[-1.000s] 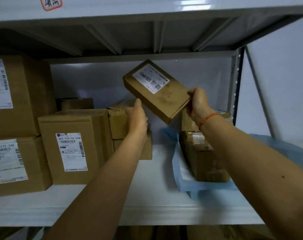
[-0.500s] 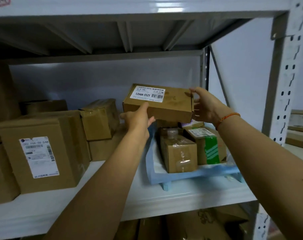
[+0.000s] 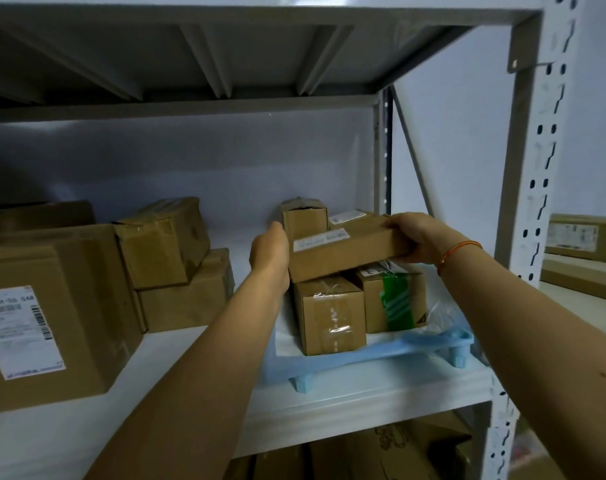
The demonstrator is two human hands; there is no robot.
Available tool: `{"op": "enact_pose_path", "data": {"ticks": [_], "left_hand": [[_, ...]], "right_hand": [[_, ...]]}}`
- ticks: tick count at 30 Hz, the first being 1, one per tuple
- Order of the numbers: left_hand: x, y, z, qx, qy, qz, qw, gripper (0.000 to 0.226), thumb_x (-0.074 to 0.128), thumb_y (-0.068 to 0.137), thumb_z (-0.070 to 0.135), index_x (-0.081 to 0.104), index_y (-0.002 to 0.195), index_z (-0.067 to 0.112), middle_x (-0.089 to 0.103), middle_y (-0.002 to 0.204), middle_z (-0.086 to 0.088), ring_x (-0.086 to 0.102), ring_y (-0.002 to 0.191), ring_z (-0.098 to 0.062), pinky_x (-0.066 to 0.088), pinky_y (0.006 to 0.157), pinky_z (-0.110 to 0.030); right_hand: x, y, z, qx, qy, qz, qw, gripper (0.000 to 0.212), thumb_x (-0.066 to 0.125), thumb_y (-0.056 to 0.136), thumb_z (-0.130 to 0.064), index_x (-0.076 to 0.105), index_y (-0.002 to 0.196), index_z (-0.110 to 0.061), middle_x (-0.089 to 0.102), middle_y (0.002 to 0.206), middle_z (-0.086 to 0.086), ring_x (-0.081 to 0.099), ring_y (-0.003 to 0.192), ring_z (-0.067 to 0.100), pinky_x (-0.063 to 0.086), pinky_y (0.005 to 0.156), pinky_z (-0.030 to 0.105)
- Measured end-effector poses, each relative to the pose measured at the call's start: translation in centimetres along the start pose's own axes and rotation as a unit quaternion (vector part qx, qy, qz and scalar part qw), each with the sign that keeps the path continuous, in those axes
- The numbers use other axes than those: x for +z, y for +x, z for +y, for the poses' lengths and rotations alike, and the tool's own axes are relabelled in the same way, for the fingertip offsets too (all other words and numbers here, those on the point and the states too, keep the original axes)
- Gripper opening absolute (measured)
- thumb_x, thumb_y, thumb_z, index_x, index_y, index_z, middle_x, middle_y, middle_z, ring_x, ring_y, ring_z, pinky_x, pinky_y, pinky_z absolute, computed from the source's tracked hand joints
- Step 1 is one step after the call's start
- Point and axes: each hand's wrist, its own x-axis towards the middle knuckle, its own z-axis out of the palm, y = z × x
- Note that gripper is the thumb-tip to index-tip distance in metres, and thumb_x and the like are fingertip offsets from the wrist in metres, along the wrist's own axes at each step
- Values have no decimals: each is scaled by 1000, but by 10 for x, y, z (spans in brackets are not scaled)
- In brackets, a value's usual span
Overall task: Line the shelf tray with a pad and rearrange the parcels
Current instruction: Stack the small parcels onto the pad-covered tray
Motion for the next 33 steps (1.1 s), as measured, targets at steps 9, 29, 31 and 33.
{"op": "enact_pose_path", "data": {"ticks": [9, 29, 31, 33], "left_hand": [[7, 8, -5, -19, 18, 7, 1000, 31, 32, 97, 28, 47, 74, 14, 48, 74, -7, 47, 64, -19, 39, 55, -29], [-105, 13, 21, 62, 8, 160, 985, 36, 35, 98, 18, 49, 126, 2, 55, 124, -15, 54, 103, -30, 46, 92, -36], [-124, 13, 23, 58, 10, 160, 985, 37, 35, 98, 20, 49, 127, 1, 54, 131, -18, 55, 110, -31, 46, 100, -40], [-144, 12, 27, 58, 28, 150, 987, 40, 35, 100, 19, 45, 133, -1, 51, 135, -21, 53, 107, -26, 44, 92, -34]], "right_hand": [[-1, 29, 17, -50, -176, 115, 976, 19, 48, 96, -27, 49, 102, -9, 48, 84, 9, 49, 85, 24, 41, 72, 33], [178, -38, -62, -304, -266, 77, 912, 37, 48, 81, -37, 62, 100, -9, 65, 106, 16, 59, 104, 39, 47, 86, 38], [210, -46, -64, -327, -276, 31, 903, 33, 51, 89, -30, 61, 111, -7, 64, 116, 18, 58, 108, 39, 46, 88, 38], [241, -51, -62, -339, -275, -20, 900, 34, 52, 94, -26, 57, 124, -10, 61, 124, 17, 56, 114, 37, 46, 92, 38]]}}
